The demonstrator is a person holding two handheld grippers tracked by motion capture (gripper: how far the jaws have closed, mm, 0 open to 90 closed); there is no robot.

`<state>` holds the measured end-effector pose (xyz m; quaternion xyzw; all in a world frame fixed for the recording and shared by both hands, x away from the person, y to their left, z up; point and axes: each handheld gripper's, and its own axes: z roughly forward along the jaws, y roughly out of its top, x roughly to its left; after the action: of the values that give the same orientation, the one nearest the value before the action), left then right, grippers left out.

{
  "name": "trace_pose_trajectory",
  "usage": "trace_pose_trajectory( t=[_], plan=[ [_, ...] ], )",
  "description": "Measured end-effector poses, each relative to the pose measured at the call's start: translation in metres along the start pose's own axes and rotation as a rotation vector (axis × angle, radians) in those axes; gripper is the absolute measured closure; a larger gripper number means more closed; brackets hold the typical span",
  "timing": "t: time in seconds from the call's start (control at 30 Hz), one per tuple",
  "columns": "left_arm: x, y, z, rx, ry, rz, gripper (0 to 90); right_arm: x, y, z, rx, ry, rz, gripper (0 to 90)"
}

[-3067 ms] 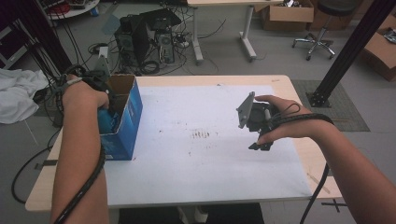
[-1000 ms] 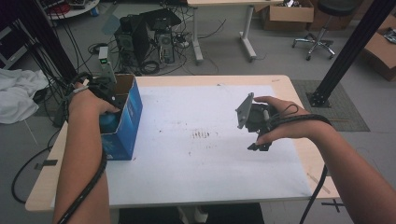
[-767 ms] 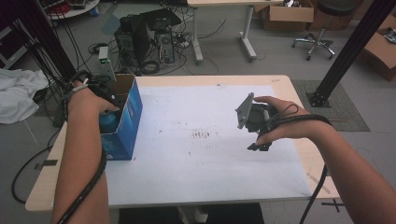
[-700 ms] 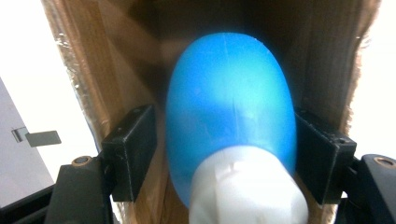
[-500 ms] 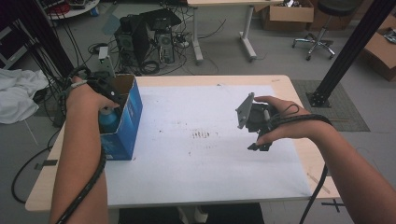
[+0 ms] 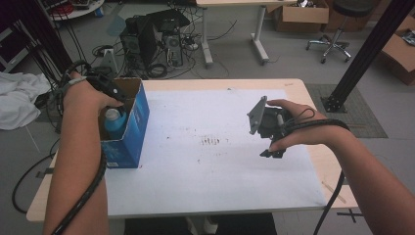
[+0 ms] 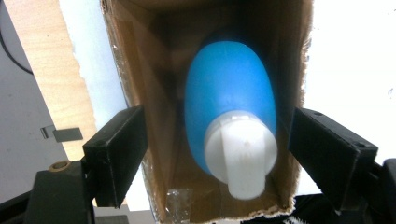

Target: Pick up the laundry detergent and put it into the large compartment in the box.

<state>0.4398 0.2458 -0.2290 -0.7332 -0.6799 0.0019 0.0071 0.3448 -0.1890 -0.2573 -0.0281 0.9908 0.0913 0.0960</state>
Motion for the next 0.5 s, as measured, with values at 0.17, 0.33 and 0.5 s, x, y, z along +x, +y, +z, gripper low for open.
trace_pose_trajectory(
  t=[0.17, 0.33, 0.5],
  plan=[
    [-0.001, -0.001, -0.012, -0.01, 0.009, 0.013, 16.7, 0.001, 0.001, 0.0, 0.003, 0.001, 0.0, 15.8],
    [-0.004, -0.002, -0.028, -0.027, 0.021, 0.035, 15.5, 0.001, 0.001, -0.001, 0.008, 0.001, -0.003, 15.8],
    [-0.01, -0.003, -0.044, -0.043, 0.016, 0.059, 14.2, 0.0, 0.002, -0.001, 0.008, 0.003, -0.003, 15.8]
  ],
)
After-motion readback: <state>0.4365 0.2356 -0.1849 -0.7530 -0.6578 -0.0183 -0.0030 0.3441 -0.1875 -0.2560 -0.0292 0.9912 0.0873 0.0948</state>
